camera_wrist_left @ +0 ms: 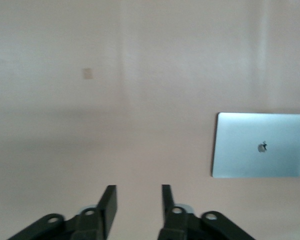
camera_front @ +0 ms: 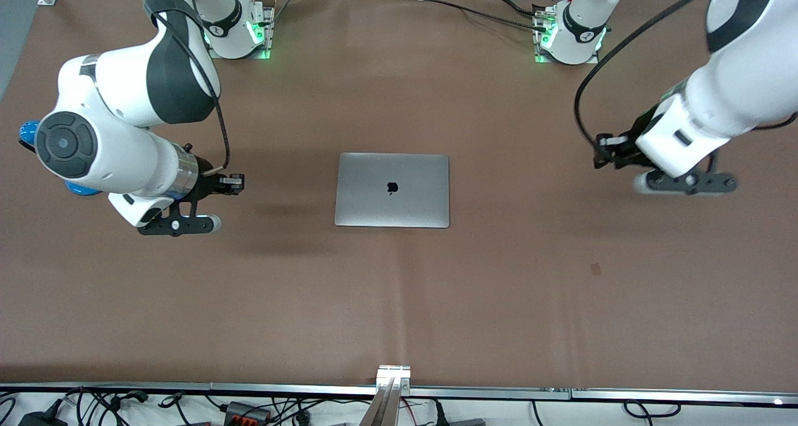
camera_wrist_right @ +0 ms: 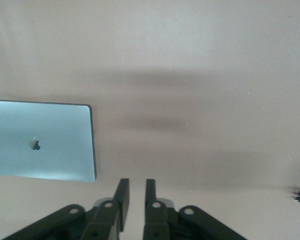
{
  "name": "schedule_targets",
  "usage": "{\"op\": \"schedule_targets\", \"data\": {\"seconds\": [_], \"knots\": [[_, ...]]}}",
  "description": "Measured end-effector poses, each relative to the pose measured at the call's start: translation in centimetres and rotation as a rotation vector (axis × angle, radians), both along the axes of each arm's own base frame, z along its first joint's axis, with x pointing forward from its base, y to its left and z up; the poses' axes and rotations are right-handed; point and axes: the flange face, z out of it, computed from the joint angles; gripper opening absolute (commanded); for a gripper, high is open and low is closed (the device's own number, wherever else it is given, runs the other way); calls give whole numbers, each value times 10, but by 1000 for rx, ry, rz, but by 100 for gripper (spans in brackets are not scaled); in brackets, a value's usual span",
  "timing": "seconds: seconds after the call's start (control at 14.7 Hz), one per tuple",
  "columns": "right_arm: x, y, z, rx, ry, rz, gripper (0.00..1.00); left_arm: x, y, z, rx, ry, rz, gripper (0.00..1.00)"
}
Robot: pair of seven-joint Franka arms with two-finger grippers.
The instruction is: Close laptop with both arms from behind
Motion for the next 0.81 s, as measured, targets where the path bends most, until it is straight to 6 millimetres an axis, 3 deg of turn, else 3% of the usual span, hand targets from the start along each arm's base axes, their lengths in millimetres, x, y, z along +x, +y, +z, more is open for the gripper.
{"op": "schedule_targets", "data": {"seconds": [0.14,0.2,0.27,0.54,0.81], "knots": [[3,-7,7,-4,-15,-12,100,-9,27,2,38,4,-9,64],[4,-11,11,-6,-24,-18,100,-14,42,-5,52,23,-14,72],[6,-15,17,-8,-36,-24,100,-18,55,-15,49,48,-6,100],[11,-39,50,-4,-103,-59,100,-34,90,-43,0,65,0,100],[17,-106,77,37,-148,-108,100,-50,76,-31,4,17,-38,100]]}}
